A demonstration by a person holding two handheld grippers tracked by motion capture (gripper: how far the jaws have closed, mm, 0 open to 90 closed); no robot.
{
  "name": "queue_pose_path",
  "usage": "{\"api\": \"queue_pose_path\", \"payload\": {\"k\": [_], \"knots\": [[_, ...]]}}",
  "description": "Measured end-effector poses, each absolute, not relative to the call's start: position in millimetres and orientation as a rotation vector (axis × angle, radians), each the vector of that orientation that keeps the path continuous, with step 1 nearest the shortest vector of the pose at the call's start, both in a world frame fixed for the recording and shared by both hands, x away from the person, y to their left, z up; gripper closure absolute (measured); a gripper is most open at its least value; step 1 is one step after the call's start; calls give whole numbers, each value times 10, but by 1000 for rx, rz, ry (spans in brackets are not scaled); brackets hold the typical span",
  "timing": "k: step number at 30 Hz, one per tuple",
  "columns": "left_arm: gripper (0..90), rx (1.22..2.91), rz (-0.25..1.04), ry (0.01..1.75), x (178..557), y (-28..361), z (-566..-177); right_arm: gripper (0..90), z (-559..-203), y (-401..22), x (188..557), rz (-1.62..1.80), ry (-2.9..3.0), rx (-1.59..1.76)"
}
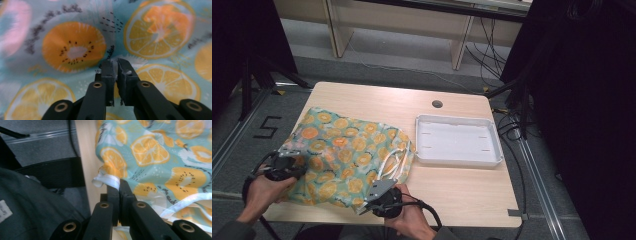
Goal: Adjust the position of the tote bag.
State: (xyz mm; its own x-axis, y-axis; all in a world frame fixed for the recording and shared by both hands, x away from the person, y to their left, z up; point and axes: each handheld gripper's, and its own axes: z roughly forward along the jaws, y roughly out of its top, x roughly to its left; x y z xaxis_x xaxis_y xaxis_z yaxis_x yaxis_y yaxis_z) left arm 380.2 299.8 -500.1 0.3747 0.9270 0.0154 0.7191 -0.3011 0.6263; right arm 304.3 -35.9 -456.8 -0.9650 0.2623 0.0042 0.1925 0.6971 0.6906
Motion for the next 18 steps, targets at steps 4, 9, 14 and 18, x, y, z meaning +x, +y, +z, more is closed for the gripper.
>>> {"api": "queue_pose_path", "payload": {"k": [4, 9, 14, 18], "knots": [[847, 2157, 540, 1398, 4012, 2934, -5015, 900, -4590, -264, 2974, 1168, 2843, 390], [849, 2204, 518, 1376, 4248, 2822, -4997, 900, -4644, -94, 2900, 1183, 2886, 359], [851, 2218, 488, 1380, 4540, 2682, -4967, 900, -4684, 96, 2911, 1213, 2909, 374], [848, 2294, 449, 1348, 4785, 2524, -4931, 900, -4701, 222, 3000, 1245, 2905, 399]]}}
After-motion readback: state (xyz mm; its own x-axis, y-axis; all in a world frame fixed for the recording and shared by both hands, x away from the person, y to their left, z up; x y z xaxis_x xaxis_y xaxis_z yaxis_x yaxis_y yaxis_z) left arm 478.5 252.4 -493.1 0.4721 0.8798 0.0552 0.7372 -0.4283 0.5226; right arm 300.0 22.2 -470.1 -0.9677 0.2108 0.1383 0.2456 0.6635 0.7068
